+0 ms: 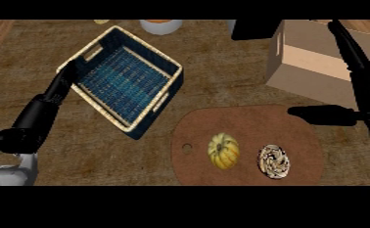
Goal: Pick the squash from the cutting board and place it in the cardboard box
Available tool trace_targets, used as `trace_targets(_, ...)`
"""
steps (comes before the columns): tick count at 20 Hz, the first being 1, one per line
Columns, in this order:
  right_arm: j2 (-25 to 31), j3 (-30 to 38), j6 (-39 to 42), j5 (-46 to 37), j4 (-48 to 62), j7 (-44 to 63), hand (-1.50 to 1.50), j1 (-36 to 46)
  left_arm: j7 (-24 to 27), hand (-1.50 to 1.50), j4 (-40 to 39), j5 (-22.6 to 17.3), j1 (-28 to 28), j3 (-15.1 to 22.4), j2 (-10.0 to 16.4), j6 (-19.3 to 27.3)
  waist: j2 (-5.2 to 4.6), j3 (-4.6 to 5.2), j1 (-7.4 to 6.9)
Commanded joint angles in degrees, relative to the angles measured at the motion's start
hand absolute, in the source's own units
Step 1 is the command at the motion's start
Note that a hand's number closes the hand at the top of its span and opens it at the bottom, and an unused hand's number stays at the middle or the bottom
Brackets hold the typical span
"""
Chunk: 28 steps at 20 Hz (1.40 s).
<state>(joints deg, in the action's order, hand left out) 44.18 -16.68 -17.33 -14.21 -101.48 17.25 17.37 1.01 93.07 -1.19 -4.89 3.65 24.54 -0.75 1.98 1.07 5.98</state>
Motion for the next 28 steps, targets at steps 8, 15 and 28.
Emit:
trace_targets(8,12.8,-14.8,23.7,-14.9,-25.4,33.2,-1.50,5.0,1.9,0.00,-0.7,0.8,-2.0,3.0,-1.2,-2.3,-0.87,-0.41,-3.63)
trace_targets(15,9.2,-24.3,42.3,-7.9,-26.3,52.4,-1.50,9.9,1.7,0.00,-1.3,0.5,-5.1,4.1,-1.6,-4.1,-1.70,-0.29,-6.67)
trace_targets(28,-2.9,-35.0,47.4,-3.1,-12.7,64.9,-1.50,15.4,1.8,0.00,-3.5,1.3,-8.3,4.4,-2.2,-4.5,-1.57,-0.27,-7.90)
